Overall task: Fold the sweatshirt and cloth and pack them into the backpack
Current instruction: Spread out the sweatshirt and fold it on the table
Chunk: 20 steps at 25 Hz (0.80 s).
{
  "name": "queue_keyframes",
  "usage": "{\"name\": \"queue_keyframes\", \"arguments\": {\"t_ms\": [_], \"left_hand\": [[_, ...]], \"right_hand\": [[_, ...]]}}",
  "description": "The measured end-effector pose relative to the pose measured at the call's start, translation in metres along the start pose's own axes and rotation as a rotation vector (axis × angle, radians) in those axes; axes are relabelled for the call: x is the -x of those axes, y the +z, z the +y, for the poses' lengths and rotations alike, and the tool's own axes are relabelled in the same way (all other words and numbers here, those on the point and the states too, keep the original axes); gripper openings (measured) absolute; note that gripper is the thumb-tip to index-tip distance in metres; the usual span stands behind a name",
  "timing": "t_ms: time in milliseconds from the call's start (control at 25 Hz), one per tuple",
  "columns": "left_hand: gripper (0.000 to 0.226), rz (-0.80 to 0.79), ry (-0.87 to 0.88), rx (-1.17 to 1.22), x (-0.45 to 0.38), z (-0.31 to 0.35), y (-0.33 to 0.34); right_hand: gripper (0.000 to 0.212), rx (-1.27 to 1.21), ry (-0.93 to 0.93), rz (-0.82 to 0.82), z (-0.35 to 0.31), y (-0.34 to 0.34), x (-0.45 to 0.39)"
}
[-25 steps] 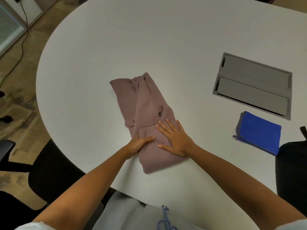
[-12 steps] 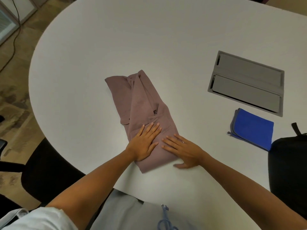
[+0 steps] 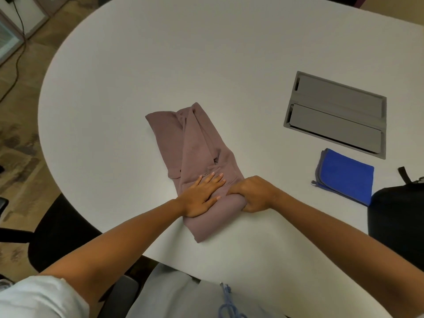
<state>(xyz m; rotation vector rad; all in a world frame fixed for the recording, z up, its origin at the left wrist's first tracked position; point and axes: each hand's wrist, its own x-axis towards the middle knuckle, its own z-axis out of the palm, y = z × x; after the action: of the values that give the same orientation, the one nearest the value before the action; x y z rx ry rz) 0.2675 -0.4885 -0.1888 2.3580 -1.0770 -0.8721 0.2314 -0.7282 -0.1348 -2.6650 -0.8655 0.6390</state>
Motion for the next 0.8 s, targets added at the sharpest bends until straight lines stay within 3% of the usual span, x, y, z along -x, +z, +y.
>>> {"name": "queue_keyframes", "arguments": {"t_ms": [80,240,320,360,400,440,480,520,560,600,680,720,800], "left_hand": [[0.057,-0.090,0.004,0.139,0.008,0.014,-0.007],[0.057,-0.301,-0.175,0.571,0.040,0.024,-0.020],[0.064,-0.302,-0.303,0.583,0.030,0.047,-0.029],[0.065,-0.276,-0.453,0.554,0.008,0.063,-0.031],[0.064,-0.356,-0.715,0.592,-0.021,0.080,-0.040],[0.058,-0.285,-0.958,0.721,-0.069,0.052,-0.021],[0.053,-0.182,-0.946,1.046,-0.101,-0.006,0.015],[0.062,-0.067,-0.855,1.301,-0.105,-0.061,0.039],[0.089,-0.022,-0.691,1.380,-0.080,-0.108,0.058],[0.106,0.157,-0.766,1.669,-0.040,-0.130,0.056],[0.081,0.355,-0.639,1.935,0.003,-0.102,0.017],[0.076,0.413,-0.728,1.910,0.039,-0.074,-0.035],[0.094,0.495,-0.672,2.127,0.050,-0.042,-0.081]], "right_hand": [[0.041,-0.078,0.035,-0.053,-0.004,-0.017,0.000],[0.037,-0.311,0.123,-0.261,-0.011,-0.044,0.002],[0.028,-0.438,0.144,-0.341,-0.012,-0.062,-0.003],[0.027,-0.506,0.153,-0.358,-0.010,-0.071,-0.010],[0.026,-0.566,0.165,-0.352,-0.007,-0.081,-0.017],[0.026,-0.611,0.178,-0.331,-0.002,-0.092,-0.026],[0.026,-0.652,0.187,-0.309,0.005,-0.103,-0.035],[0.026,-0.694,0.200,-0.286,0.014,-0.114,-0.047],[0.027,-0.745,0.226,-0.263,0.023,-0.124,-0.060],[0.029,-0.803,0.261,-0.235,0.031,-0.134,-0.074],[0.034,-0.912,0.348,-0.106,0.044,-0.144,-0.103],[0.036,-0.953,0.402,0.022,0.048,-0.143,-0.119],[0.047,-0.976,0.546,0.348,0.050,-0.129,-0.144]]}}
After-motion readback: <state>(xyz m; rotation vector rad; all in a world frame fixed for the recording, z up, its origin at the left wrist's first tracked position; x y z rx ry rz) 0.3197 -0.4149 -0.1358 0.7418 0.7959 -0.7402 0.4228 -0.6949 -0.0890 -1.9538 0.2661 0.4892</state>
